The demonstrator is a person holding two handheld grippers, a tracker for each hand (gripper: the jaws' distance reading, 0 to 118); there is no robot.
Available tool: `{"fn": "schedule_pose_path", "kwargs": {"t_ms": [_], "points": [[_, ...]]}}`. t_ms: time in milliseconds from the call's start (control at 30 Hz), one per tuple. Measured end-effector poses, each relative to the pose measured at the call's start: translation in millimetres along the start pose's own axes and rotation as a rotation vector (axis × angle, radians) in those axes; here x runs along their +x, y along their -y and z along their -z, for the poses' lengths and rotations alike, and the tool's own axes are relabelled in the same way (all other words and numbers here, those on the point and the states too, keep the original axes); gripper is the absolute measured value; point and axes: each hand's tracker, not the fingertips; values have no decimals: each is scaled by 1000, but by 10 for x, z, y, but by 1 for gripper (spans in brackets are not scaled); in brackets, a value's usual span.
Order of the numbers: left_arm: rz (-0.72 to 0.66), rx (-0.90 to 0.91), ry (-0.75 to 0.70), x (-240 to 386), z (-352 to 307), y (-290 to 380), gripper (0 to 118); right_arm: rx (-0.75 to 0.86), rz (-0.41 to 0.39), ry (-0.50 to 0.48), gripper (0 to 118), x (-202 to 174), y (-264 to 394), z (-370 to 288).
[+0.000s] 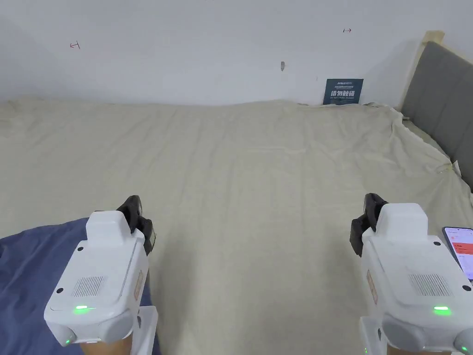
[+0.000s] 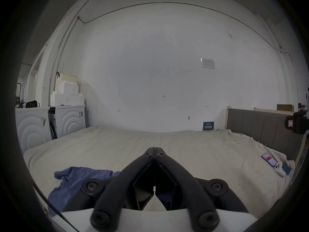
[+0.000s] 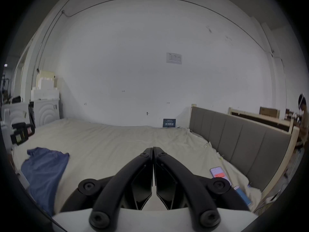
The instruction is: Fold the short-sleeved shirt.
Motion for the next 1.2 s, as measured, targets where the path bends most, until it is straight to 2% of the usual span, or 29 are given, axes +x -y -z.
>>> {"fn": "schedule_pose_path", "kwargs": {"t_ms": [67, 100, 167, 233, 267, 300, 333, 400, 467, 633, 700, 733, 800, 833, 1200], "points": [[-154, -1, 20, -71, -2, -58, 0, 26, -142, 42, 0, -110, -76, -34], [-286, 3, 49, -145, -3, -87, 0, 48, -229, 66, 0, -176, -110, -56], [-636, -2, 171, -360, -4, -149, 0, 92, -436, 133, 0, -324, -150, -88], [-1033, 26, 315, -634, 33, -43, 0, 168, -709, 218, 0, -492, -121, -104], [-1188, 41, 348, -709, 47, 42, 0, 206, -801, 243, 0, -537, -83, -106], [-1332, 58, 380, -786, 50, 118, 0, 240, -859, 248, 0, -572, -46, -108], [-1397, 84, 368, -812, 36, 181, 0, 254, -880, 239, 0, -563, -37, -111], [-1391, 99, 314, -826, -1, 185, 0, 233, -802, 209, 0, -522, -55, -122], [-1181, 67, 250, -722, -29, 24, 0, 179, -672, 180, 0, -459, -105, -115], [-233, 57, 38, -112, -108, -278, 0, 19, -66, -5, 0, -30, -216, -64], [5, 66, 13, 115, -105, -222, 0, -24, 105, -58, 0, 97, -174, -35], [113, 71, -8, 208, -104, -173, 0, -27, 146, -63, 0, 135, -139, -26], [240, 78, -24, 327, -100, -73, 0, -45, 199, -75, 0, 189, -90, -13], [270, 74, -21, 320, -79, -18, 0, -48, 195, -76, 0, 208, -71, -9], [155, 41, 0, 239, -50, 18, 0, -42, 153, -62, 0, 136, -89, -80]]}}
